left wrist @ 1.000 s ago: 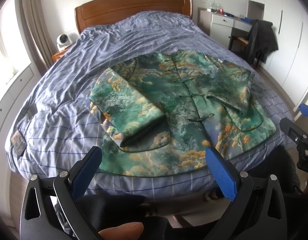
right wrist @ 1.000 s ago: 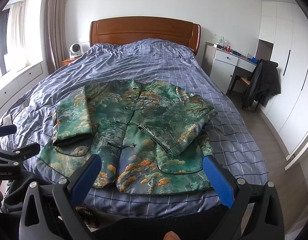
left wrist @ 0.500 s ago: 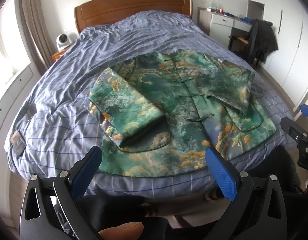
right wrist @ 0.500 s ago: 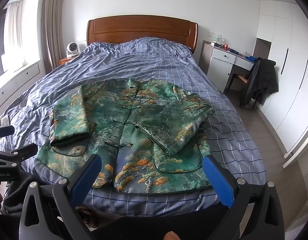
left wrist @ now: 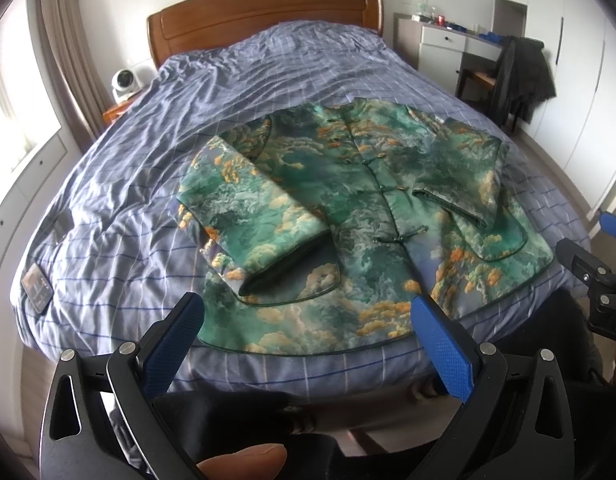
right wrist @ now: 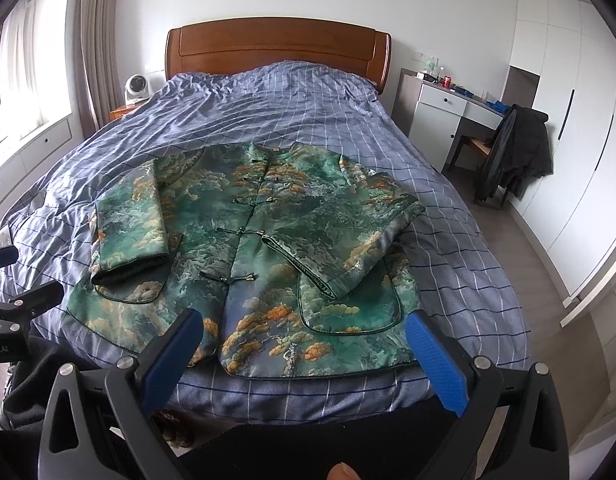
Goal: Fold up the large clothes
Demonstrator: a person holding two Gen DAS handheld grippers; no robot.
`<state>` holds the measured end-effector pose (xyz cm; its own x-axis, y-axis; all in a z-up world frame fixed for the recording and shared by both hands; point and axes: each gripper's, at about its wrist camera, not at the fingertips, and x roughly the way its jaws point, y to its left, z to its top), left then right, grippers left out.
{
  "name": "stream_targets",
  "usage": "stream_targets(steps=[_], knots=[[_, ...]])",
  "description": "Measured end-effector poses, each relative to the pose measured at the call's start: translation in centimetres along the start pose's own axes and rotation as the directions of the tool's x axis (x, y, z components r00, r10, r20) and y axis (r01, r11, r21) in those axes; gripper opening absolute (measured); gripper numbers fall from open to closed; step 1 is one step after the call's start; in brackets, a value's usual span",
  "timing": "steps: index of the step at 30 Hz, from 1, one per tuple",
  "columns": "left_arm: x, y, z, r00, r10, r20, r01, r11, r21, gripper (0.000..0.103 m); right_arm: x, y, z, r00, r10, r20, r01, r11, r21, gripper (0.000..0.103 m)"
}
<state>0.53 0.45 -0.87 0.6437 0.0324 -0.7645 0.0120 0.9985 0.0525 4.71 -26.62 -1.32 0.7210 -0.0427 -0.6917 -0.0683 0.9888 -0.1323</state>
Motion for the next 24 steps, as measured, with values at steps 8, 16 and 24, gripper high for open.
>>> stream_targets(steps=[8, 16, 24], knots=[[0.0, 0.1, 0.2, 1.000, 0.009, -0.002, -0.009, 1.000, 0.005, 0.103, 0.4, 0.0, 0.0, 0.999, -0.033, -0.028, 0.033, 0.999, -0.006, 0.103], [0.4, 0.1, 0.3, 1.000, 0.018, -0.012, -0.018, 1.000, 0.009, 0.103, 1.1, -0.2, -0.2, 0.997, -0.052, -0.062, 0.052, 0.999, 0.003, 0.103], [0.7, -0.1, 0.3, 0.999, 0.027, -0.019, -0.027, 1.000, 0.016, 0.103, 1.3, -0.2, -0.2, 0.995, -0.070, -0.074, 0.070, 0.998, -0.004, 0.103]])
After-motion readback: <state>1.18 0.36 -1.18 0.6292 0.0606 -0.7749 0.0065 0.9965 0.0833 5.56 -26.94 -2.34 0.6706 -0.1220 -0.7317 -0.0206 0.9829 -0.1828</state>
